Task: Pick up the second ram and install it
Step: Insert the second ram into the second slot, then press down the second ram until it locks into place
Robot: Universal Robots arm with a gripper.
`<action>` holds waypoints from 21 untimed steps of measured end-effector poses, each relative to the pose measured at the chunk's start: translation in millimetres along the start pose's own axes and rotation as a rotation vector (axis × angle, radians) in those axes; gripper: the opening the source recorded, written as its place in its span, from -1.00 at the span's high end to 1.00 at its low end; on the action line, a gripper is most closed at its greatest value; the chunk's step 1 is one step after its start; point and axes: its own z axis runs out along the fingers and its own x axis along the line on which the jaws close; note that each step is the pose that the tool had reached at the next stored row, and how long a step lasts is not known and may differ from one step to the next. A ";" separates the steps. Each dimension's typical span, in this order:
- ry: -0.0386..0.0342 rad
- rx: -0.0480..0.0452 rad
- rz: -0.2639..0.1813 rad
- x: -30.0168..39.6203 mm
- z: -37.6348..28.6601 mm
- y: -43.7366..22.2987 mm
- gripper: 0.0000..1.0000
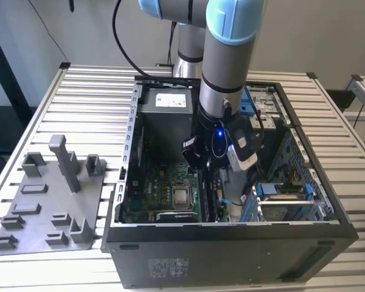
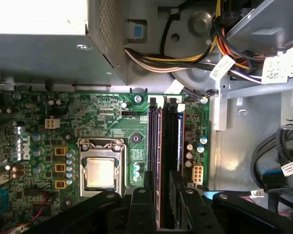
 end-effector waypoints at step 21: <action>-0.0002 0.0002 0.000 0.0 -0.1 0.0 0.79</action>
